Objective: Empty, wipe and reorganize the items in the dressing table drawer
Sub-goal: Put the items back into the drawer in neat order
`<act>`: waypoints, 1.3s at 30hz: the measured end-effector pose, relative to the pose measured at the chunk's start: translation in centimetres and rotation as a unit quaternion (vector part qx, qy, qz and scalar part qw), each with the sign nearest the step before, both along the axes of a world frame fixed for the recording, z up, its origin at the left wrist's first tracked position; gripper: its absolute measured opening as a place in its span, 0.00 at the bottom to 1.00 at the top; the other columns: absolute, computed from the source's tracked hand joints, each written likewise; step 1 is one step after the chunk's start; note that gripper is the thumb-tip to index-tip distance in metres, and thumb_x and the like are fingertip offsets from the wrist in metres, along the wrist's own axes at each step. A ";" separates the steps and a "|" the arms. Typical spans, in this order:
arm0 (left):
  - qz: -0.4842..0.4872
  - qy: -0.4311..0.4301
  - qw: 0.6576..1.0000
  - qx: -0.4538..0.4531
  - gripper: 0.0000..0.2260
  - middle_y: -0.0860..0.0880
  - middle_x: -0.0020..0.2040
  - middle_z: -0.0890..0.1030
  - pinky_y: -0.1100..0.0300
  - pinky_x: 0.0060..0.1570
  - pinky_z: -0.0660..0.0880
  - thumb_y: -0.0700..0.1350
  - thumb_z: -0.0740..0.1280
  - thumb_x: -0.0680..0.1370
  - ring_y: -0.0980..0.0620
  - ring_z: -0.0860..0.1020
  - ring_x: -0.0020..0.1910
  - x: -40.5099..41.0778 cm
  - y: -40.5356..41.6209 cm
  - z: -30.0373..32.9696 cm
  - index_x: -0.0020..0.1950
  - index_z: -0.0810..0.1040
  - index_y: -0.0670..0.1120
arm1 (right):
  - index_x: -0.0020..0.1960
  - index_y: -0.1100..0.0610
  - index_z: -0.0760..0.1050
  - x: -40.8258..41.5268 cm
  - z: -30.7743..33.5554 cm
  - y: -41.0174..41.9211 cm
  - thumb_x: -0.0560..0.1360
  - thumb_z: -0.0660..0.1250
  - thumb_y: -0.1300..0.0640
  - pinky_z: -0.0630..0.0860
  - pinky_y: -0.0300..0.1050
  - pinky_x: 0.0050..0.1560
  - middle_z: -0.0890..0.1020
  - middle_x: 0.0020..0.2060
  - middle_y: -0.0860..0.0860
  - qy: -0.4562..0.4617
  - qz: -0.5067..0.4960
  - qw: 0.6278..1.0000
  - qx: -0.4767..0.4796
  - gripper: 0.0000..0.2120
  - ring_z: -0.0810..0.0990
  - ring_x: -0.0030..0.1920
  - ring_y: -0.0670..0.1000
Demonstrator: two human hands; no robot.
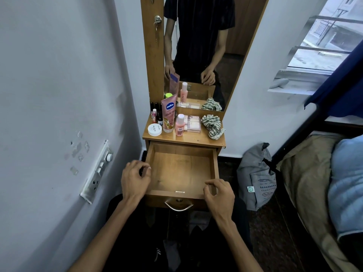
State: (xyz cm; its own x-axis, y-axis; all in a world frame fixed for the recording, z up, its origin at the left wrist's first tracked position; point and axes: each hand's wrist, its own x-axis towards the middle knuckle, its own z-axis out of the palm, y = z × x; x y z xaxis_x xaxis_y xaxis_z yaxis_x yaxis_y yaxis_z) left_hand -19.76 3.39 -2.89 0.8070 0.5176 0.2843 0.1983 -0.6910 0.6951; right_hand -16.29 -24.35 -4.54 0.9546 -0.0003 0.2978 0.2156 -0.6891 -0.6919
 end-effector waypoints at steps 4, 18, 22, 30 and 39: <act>-0.024 -0.050 0.998 -0.004 0.04 0.51 0.50 0.81 0.46 0.55 0.77 0.44 0.72 0.76 0.51 0.77 0.50 4.7 0.8 3.9 0.50 0.83 0.48 | 0.46 0.50 0.84 2.3 2.8 2.2 0.72 0.75 0.61 0.73 0.33 0.50 0.83 0.43 0.41 -0.012 0.002 0.999 0.049 0.07 0.77 0.46 0.38; -0.050 -0.021 0.994 0.096 0.22 0.43 0.64 0.78 0.50 0.56 0.80 0.51 0.71 0.77 0.46 0.78 0.60 19.2 1.5 13.3 0.69 0.75 0.44 | 0.47 0.56 0.83 11.4 10.9 9.7 0.73 0.73 0.60 0.82 0.42 0.46 0.85 0.42 0.47 -0.076 0.051 0.981 0.169 0.03 0.82 0.44 0.44; -0.046 0.002 0.994 0.097 0.19 0.43 0.57 0.82 0.52 0.50 0.81 0.50 0.71 0.77 0.46 0.81 0.52 20.1 1.4 12.6 0.64 0.79 0.42 | 0.46 0.54 0.83 10.8 9.8 9.1 0.73 0.73 0.60 0.77 0.31 0.40 0.84 0.40 0.46 -0.063 0.045 0.982 0.170 0.03 0.82 0.39 0.43; -0.025 -0.046 0.999 0.014 0.14 0.42 0.57 0.83 0.50 0.50 0.83 0.46 0.70 0.78 0.46 0.82 0.52 19.2 1.1 12.9 0.61 0.81 0.41 | 0.46 0.55 0.84 10.0 8.4 7.5 0.74 0.73 0.61 0.76 0.30 0.40 0.84 0.38 0.44 -0.039 0.042 0.984 0.168 0.03 0.82 0.40 0.41; 0.030 -0.169 0.984 -0.040 0.09 0.47 0.46 0.81 0.76 0.34 0.68 0.45 0.70 0.78 0.54 0.78 0.42 12.0 0.6 15.2 0.51 0.81 0.39 | 0.49 0.55 0.84 7.7 8.1 6.8 0.75 0.73 0.61 0.79 0.33 0.43 0.84 0.41 0.44 -0.031 0.063 0.976 0.204 0.04 0.83 0.42 0.42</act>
